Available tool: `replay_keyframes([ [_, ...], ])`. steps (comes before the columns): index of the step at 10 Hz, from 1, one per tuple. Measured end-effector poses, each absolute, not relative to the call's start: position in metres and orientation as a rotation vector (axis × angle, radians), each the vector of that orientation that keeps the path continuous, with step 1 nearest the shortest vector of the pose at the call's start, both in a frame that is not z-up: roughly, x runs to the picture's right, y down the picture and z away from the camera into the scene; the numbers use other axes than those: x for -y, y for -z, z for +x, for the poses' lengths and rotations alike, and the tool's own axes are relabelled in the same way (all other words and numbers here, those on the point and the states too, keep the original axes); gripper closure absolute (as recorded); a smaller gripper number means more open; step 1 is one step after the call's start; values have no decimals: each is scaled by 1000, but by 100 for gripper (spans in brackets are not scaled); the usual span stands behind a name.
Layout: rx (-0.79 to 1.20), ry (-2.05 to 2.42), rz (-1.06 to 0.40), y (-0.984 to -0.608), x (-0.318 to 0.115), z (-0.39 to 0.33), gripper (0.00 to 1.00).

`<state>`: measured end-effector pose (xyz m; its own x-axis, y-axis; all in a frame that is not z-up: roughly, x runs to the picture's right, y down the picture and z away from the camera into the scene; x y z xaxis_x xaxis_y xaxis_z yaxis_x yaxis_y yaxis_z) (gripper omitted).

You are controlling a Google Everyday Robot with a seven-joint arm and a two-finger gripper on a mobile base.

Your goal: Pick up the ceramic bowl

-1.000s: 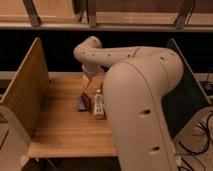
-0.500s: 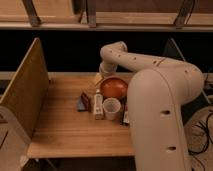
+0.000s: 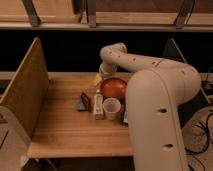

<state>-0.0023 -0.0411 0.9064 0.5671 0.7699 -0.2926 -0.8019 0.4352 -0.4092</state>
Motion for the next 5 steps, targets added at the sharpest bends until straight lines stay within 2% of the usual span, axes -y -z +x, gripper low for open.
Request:
replay_keyframes([
  [5,-228,-981,-642,-952,2,3,20],
])
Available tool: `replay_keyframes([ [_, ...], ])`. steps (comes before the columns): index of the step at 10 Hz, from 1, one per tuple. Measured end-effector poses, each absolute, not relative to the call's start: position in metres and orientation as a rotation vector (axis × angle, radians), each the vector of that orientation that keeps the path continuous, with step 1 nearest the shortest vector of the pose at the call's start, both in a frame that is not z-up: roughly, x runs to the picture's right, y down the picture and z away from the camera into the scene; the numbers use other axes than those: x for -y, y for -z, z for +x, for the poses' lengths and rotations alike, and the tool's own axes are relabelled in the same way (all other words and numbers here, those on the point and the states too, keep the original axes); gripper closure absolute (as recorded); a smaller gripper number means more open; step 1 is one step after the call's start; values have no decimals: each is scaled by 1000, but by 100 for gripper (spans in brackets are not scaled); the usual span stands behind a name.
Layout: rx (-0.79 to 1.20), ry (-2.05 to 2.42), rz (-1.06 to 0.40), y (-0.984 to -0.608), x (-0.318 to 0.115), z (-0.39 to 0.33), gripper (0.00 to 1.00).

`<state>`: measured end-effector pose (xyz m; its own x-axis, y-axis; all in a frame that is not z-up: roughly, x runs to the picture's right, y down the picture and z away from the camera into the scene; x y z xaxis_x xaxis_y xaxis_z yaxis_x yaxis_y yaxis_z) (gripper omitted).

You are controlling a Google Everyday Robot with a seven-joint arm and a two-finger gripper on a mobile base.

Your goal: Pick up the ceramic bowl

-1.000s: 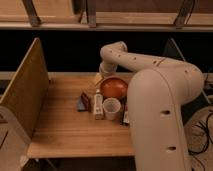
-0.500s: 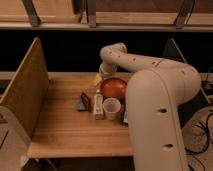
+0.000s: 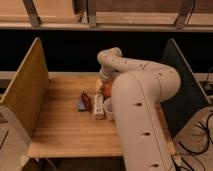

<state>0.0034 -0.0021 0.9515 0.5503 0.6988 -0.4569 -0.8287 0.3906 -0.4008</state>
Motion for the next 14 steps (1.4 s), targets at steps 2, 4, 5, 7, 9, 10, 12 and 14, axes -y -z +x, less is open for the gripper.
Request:
replay_keyframes([
  [2,-244,-1027,-727,-964,-18,-4,23],
  [4,-246,-1066,-808,-975,-33,-11,42],
  [5,-250,-1071,-818,-979,-33,-10,52],
  [7,-258,-1080,-783,-984,-17,-1,74],
  [9,-258,-1078,-740,-982,-1,4,94],
  [10,-248,-1076,-720,-980,8,4,99],
  [12,-219,-1075,-708,-974,17,0,100],
  [14,-168,-1072,-732,-965,18,-18,100],
])
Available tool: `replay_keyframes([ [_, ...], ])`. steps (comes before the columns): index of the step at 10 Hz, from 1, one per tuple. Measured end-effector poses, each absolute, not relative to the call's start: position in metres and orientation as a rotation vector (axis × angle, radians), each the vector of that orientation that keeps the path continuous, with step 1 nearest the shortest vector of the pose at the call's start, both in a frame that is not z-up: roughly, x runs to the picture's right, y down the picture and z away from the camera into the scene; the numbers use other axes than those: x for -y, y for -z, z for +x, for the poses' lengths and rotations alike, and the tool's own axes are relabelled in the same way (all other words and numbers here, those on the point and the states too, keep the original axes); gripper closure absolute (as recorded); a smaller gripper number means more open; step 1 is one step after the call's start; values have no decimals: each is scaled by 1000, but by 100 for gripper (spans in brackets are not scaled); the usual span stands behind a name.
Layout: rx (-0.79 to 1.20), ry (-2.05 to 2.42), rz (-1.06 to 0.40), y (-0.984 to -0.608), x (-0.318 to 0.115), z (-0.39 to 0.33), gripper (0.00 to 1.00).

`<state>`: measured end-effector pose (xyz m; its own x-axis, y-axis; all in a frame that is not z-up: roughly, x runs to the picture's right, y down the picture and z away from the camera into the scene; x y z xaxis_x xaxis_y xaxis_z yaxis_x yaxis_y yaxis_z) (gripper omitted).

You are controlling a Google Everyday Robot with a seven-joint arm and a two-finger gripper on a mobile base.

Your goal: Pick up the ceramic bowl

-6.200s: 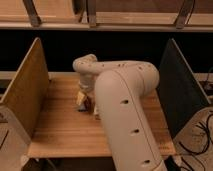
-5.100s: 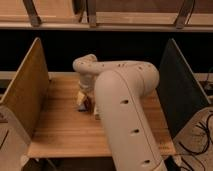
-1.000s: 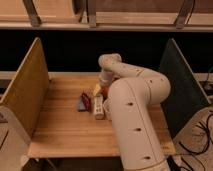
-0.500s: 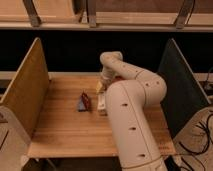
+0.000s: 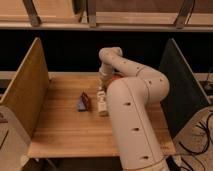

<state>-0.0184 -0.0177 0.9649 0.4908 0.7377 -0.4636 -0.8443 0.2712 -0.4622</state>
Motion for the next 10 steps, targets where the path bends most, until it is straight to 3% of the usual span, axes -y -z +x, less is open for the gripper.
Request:
replay_keyframes([
  [3,-78,-1058,-731,-948,31,-38,100],
  [7,22,-1032,-624,-904,74,-36,100],
  [10,51,-1041,-617,-888,79,-34,100],
])
